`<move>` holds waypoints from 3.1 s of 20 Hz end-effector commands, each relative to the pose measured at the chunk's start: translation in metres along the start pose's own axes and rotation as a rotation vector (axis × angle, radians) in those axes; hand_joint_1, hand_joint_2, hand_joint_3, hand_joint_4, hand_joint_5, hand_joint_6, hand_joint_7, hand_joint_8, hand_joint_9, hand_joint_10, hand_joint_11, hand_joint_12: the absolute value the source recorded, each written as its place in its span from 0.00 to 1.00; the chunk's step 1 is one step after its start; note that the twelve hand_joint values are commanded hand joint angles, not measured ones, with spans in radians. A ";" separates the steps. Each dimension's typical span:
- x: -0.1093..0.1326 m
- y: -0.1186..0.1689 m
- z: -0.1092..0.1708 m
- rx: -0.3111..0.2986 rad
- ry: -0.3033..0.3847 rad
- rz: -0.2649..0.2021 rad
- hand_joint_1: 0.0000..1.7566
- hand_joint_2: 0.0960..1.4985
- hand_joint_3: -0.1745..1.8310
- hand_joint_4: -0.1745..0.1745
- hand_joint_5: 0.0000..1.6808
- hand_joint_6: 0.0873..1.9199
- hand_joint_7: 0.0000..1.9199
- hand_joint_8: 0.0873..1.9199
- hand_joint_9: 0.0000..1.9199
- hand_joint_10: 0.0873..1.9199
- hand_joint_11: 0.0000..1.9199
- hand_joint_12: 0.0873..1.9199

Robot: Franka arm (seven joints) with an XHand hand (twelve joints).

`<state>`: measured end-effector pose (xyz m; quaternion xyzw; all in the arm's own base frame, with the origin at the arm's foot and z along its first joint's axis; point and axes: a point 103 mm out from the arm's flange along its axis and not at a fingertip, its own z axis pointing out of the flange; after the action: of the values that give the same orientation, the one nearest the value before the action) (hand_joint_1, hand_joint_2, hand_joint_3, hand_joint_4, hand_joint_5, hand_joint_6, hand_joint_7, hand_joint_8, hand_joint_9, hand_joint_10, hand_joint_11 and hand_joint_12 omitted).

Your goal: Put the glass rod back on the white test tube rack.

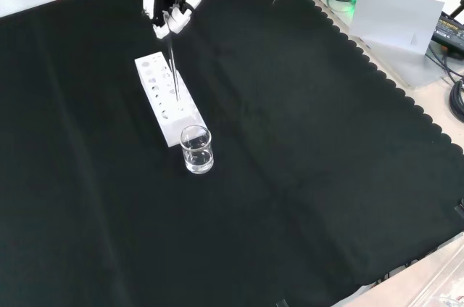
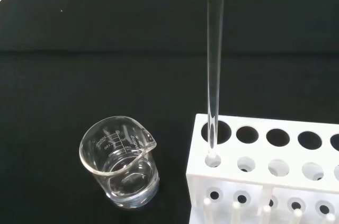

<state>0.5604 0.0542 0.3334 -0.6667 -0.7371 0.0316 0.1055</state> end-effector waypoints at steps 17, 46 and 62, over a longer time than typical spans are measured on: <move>-0.005 0.019 0.034 0.040 -0.012 -0.015 0.74 0.74 0.00 0.00 0.70 0.19 0.59 0.55 0.87 0.47 0.90 0.38; -0.007 0.037 0.075 0.061 -0.006 -0.036 0.74 0.74 0.00 0.00 0.70 0.19 0.59 0.55 0.88 0.47 0.90 0.38; -0.007 0.028 0.062 0.125 -0.011 -0.057 0.82 0.56 0.00 0.00 0.28 0.43 0.46 0.38 0.90 0.37 0.96 0.44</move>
<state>0.5773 0.0559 0.2640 -0.6382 -0.7524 0.0763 0.1442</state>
